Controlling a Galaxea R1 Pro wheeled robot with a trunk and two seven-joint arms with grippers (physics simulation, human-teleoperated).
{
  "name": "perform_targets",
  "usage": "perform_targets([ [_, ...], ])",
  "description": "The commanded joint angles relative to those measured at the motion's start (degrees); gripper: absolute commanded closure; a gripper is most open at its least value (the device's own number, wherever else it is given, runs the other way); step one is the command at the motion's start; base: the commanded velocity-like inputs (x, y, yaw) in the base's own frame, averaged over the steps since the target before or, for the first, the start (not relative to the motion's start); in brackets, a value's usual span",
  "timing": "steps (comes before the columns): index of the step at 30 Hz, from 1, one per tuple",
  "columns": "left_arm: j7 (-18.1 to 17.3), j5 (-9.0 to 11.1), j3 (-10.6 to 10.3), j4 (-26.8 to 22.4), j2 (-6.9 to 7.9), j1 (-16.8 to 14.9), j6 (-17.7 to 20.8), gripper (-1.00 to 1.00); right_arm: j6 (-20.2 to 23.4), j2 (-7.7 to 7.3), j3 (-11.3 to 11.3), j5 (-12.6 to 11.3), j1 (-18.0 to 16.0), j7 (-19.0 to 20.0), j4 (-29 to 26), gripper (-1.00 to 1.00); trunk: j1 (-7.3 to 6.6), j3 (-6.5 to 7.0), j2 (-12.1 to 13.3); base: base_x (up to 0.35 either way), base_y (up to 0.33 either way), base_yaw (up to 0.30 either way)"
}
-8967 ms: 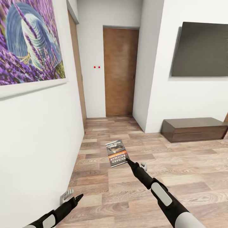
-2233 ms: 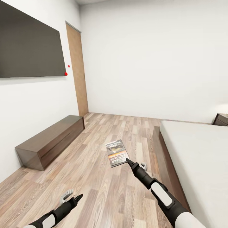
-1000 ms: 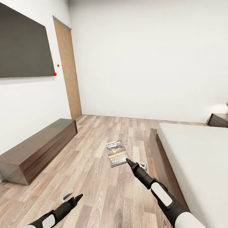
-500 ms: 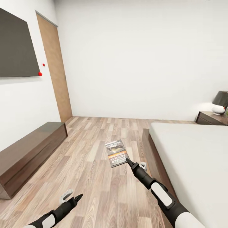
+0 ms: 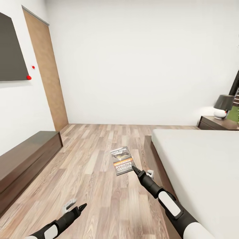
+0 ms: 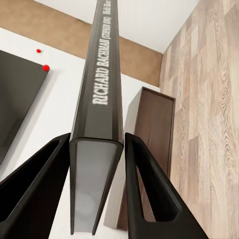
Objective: In the bedroom, move the book from the bed onto either nightstand, and place the two sandals side by side next to the bed.
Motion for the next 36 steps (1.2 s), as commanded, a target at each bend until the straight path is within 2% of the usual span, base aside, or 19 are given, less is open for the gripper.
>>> perform_targets([
  [1, -0.2, -0.3, 0.4, 0.1, 0.01, 0.0, -0.1, -1.00, 0.3, -0.05, 0.2, -0.7, -0.1, 0.1, 0.0, 1.00, 0.01, -0.06, 0.0, 0.164, 0.000, -0.089],
  [36, -0.2, -0.3, 0.4, 0.1, 0.01, 0.0, -0.1, -1.00, 0.3, -0.05, 0.2, -0.7, -0.1, 0.1, 0.0, 1.00, 0.01, -0.06, 0.0, 0.164, 0.000, -0.070],
])
